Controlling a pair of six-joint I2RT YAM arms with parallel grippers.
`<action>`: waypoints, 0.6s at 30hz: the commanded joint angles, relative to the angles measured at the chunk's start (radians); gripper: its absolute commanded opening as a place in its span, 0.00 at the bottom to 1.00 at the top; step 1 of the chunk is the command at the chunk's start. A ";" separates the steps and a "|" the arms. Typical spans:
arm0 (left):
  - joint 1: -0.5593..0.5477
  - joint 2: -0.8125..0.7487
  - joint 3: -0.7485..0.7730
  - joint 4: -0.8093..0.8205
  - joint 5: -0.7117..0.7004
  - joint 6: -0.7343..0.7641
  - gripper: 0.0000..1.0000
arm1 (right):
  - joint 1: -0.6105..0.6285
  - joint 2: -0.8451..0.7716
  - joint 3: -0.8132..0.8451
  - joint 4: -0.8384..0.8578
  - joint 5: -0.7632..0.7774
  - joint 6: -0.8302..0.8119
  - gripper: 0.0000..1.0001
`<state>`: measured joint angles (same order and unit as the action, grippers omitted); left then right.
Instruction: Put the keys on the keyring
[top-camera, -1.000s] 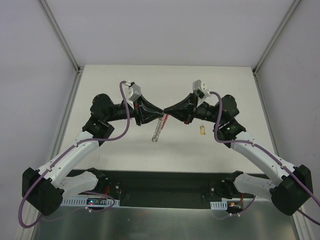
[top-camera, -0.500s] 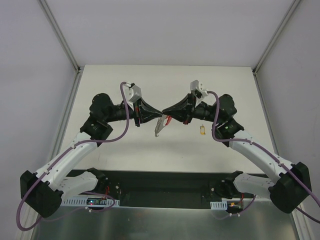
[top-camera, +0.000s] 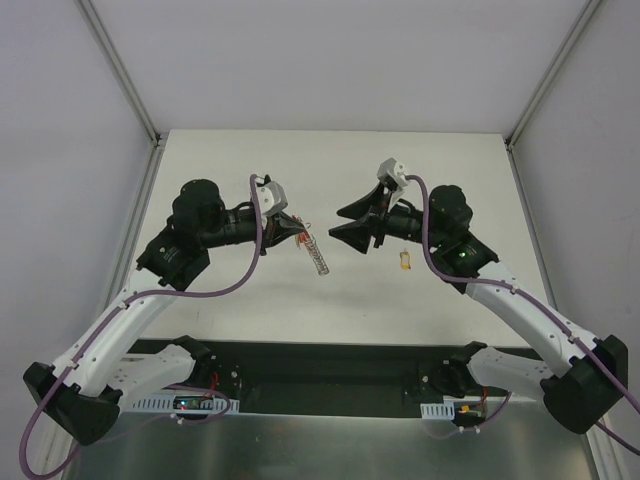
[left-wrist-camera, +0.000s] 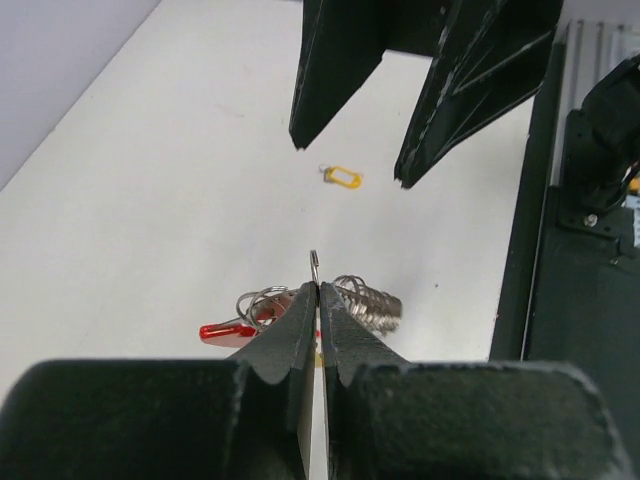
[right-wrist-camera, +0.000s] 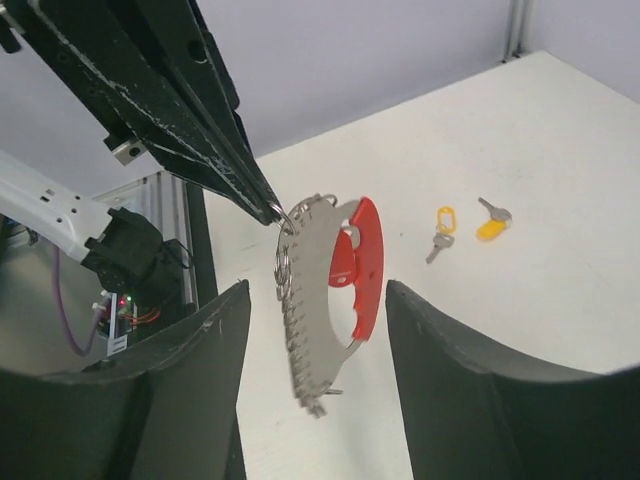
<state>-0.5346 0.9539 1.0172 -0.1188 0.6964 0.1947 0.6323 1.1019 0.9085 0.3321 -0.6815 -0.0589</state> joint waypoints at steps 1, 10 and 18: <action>0.008 0.006 0.053 -0.172 -0.057 0.164 0.00 | -0.005 -0.031 0.061 -0.159 0.077 -0.099 0.62; -0.041 0.051 0.064 -0.277 -0.029 0.216 0.00 | 0.098 0.075 0.127 -0.249 0.052 -0.349 0.63; -0.061 0.036 0.041 -0.286 0.006 0.232 0.00 | 0.159 0.153 0.185 -0.327 -0.021 -0.565 0.60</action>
<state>-0.5835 1.0130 1.0374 -0.4099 0.6521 0.3912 0.7753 1.2484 1.0336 0.0395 -0.6453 -0.4618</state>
